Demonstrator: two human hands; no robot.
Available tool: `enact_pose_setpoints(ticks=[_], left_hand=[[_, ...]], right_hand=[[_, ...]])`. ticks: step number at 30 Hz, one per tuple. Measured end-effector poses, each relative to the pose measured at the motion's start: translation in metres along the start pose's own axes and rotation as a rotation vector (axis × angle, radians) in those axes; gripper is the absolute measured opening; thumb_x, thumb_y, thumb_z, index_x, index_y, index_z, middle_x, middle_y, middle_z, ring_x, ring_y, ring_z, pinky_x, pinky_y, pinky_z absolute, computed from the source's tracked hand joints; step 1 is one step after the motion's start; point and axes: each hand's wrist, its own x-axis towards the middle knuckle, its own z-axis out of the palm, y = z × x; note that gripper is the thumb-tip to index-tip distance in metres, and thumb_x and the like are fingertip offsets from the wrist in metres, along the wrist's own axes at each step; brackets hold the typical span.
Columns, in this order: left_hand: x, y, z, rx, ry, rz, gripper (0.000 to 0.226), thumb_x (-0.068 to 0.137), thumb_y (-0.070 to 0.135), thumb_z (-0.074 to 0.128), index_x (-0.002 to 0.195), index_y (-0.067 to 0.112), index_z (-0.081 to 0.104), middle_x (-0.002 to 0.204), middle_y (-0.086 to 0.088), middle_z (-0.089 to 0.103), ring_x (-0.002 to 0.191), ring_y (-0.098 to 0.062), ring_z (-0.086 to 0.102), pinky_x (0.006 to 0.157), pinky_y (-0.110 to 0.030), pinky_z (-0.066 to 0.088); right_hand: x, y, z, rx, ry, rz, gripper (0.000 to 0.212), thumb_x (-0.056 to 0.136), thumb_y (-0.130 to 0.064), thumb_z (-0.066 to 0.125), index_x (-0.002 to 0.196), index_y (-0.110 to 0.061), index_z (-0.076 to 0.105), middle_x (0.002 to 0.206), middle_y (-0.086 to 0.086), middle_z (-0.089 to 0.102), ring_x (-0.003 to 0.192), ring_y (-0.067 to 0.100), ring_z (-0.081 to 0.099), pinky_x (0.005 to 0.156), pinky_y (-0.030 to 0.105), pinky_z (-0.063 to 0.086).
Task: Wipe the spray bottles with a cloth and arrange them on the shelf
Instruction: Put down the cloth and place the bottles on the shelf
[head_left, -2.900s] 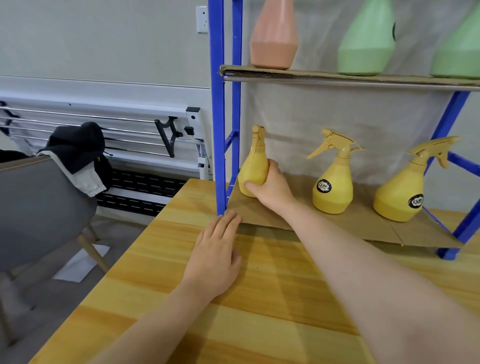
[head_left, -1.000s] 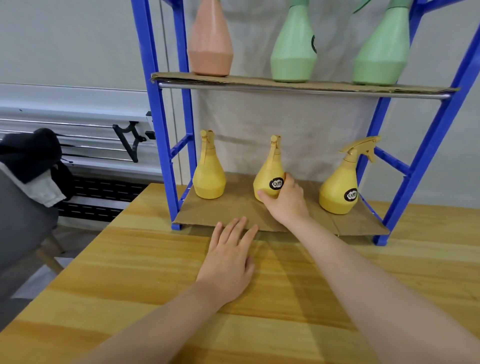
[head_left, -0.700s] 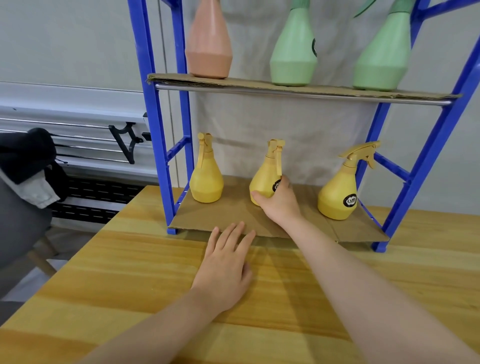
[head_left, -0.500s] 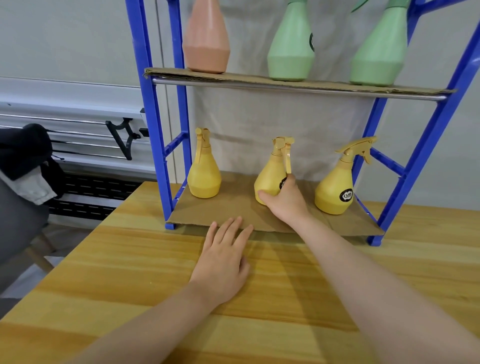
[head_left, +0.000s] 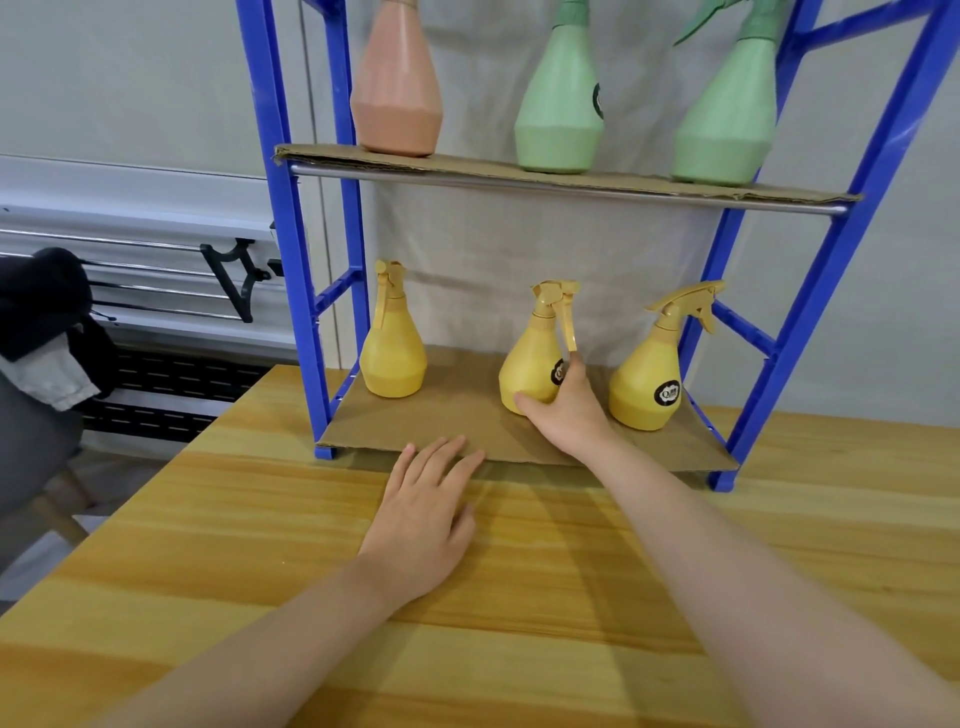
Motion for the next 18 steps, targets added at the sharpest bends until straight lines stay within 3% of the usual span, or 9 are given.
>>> enact_pose_setpoints(ticks=[3, 5, 8, 10, 14, 16, 18], left_hand=[[0.003, 0.001, -0.004, -0.021, -0.003, -0.020, 0.058, 0.095, 0.029, 0.045, 0.151, 0.033, 0.027, 0.158, 0.008, 0.024, 0.148, -0.009, 0.012, 0.120, -0.031, -0.008], [0.007, 0.006, -0.007, -0.032, 0.010, -0.053, 0.057, 0.093, 0.029, 0.048, 0.148, 0.031, 0.033, 0.153, 0.008, 0.030, 0.145, -0.011, 0.018, 0.121, -0.031, -0.005], [0.016, 0.018, -0.009, -0.037, 0.022, -0.054, 0.053, 0.091, 0.028, 0.051, 0.144, 0.027, 0.040, 0.143, 0.006, 0.039, 0.139, -0.014, 0.027, 0.122, -0.032, 0.004], [0.022, 0.031, -0.006, -0.059, 0.015, -0.027, 0.052, 0.091, 0.027, 0.052, 0.142, 0.024, 0.042, 0.141, 0.005, 0.040, 0.137, -0.016, 0.029, 0.120, -0.031, 0.008], [0.033, 0.063, 0.008, -0.118, -0.012, 0.032, 0.053, 0.090, 0.024, 0.051, 0.143, 0.021, 0.042, 0.144, 0.003, 0.040, 0.138, -0.019, 0.030, 0.120, -0.033, 0.015], [0.038, 0.078, 0.016, -0.118, -0.024, 0.070, 0.054, 0.090, 0.026, 0.050, 0.144, 0.022, 0.041, 0.147, 0.003, 0.040, 0.139, -0.018, 0.030, 0.120, -0.035, 0.015], [0.042, 0.089, 0.022, -0.109, -0.026, 0.102, 0.055, 0.091, 0.026, 0.050, 0.145, 0.022, 0.040, 0.149, 0.004, 0.040, 0.140, -0.017, 0.029, 0.121, -0.036, 0.014]], right_hand=[[-0.016, 0.008, -0.013, 0.004, 0.018, -0.008, 0.094, 0.086, -0.032, 0.068, 0.156, -0.018, 0.006, 0.159, 0.007, 0.026, 0.140, 0.026, 0.039, 0.111, 0.043, 0.039], [-0.030, 0.015, -0.024, -0.031, 0.051, -0.062, 0.079, 0.089, -0.023, 0.065, 0.153, -0.016, 0.020, 0.154, 0.007, 0.035, 0.135, 0.023, 0.044, 0.108, 0.038, 0.042], [-0.049, 0.028, -0.049, -0.120, 0.066, -0.077, 0.044, 0.090, -0.015, 0.060, 0.130, -0.018, 0.040, 0.128, 0.002, 0.052, 0.106, 0.015, 0.053, 0.084, 0.027, 0.043], [-0.056, 0.039, -0.070, -0.168, 0.127, -0.049, 0.029, 0.087, -0.012, 0.059, 0.109, -0.019, 0.042, 0.107, 0.001, 0.055, 0.090, 0.016, 0.055, 0.071, 0.029, 0.044], [-0.061, 0.053, -0.106, -0.115, 0.190, 0.023, 0.024, 0.086, -0.008, 0.058, 0.102, -0.013, 0.041, 0.085, 0.000, 0.051, 0.081, 0.021, 0.056, 0.071, 0.034, 0.047], [-0.058, 0.055, -0.116, -0.022, 0.187, 0.029, 0.027, 0.088, -0.005, 0.057, 0.109, -0.012, 0.041, 0.093, 0.001, 0.053, 0.089, 0.022, 0.056, 0.074, 0.029, 0.045], [-0.053, 0.052, -0.122, 0.069, 0.168, 0.013, 0.045, 0.092, -0.004, 0.057, 0.132, -0.010, 0.038, 0.120, 0.005, 0.054, 0.107, 0.019, 0.055, 0.085, 0.023, 0.043]])
